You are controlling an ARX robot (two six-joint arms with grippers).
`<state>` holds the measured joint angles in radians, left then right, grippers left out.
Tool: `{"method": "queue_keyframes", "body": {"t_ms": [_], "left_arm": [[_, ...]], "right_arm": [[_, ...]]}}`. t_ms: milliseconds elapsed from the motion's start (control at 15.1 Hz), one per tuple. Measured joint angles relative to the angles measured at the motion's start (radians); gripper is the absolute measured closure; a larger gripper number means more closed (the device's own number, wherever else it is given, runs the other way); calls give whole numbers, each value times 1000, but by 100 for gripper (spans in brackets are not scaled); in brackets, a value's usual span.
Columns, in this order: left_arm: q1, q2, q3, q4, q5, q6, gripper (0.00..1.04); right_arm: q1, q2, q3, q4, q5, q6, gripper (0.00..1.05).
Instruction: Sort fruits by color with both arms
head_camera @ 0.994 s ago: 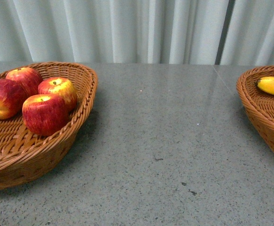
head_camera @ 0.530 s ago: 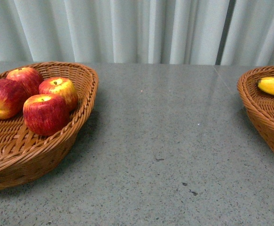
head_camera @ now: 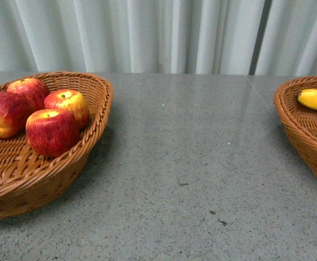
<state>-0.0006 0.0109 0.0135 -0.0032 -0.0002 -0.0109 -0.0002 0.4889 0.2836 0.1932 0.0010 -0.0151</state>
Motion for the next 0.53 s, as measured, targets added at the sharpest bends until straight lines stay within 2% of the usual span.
{"method": "queue_keyframes", "body": {"t_ms": [132,530], "left_arm": [[0,0,0,0,0,0,7],[0,0,0,0,0,0,7]], "right_arm": [[0,-53,-55,22,-1,0,103],[0,-179,-180,12,-1,4,103]]}}
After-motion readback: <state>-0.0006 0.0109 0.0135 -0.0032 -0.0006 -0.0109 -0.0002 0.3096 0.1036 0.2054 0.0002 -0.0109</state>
